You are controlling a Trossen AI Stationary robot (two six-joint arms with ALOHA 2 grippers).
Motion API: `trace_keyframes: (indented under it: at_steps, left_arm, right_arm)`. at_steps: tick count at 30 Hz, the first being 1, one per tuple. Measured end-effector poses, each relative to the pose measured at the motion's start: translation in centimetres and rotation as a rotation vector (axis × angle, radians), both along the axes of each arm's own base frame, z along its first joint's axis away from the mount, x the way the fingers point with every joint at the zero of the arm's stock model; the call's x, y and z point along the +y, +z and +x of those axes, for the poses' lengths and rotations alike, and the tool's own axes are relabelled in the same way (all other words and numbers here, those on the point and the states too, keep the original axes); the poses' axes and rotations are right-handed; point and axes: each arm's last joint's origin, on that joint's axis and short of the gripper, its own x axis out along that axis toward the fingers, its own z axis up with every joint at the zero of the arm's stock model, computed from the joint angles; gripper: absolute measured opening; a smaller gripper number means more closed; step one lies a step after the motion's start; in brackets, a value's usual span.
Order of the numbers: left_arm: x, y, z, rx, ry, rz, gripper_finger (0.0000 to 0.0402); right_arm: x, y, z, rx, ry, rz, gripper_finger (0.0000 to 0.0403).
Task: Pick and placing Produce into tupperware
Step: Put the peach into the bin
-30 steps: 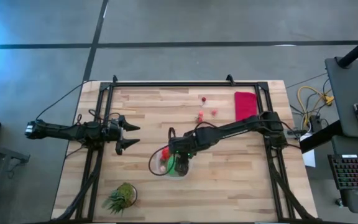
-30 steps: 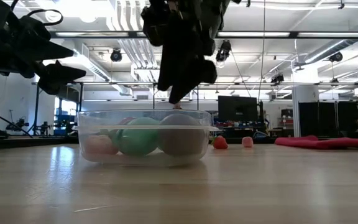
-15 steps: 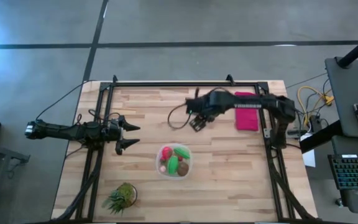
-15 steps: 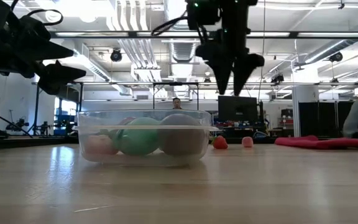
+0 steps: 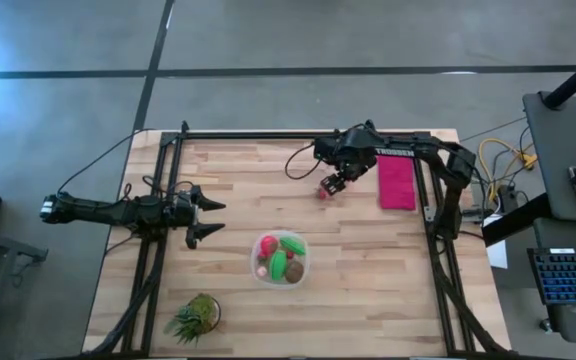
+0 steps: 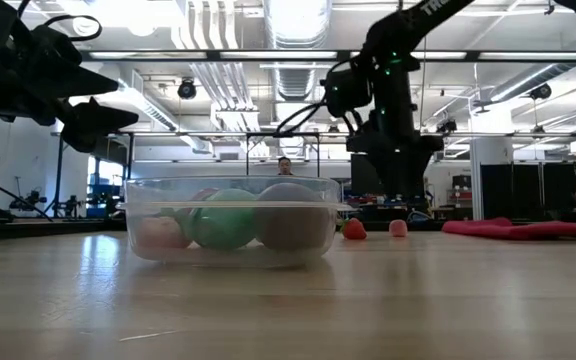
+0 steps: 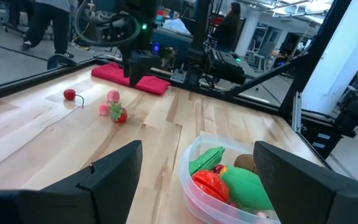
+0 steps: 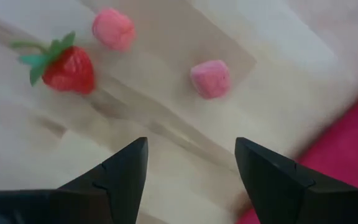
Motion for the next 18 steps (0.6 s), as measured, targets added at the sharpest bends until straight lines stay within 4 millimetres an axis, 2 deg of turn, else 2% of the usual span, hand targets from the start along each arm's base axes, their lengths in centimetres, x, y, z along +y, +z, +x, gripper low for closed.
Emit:
trace_keyframes:
  at_steps: [6,18]
  left_arm:
    - [0.0,0.0,0.0,0.0,0.0,0.0,0.0294]
    - [0.0,0.0,0.0,0.0,0.0,0.0,0.0294]
  right_arm:
    - [-0.2,-1.4,0.1,-0.035,-0.024,-0.049,0.0229]
    - [-0.8,-3.8,-0.9,-0.057,-0.198,-0.11,0.0222]
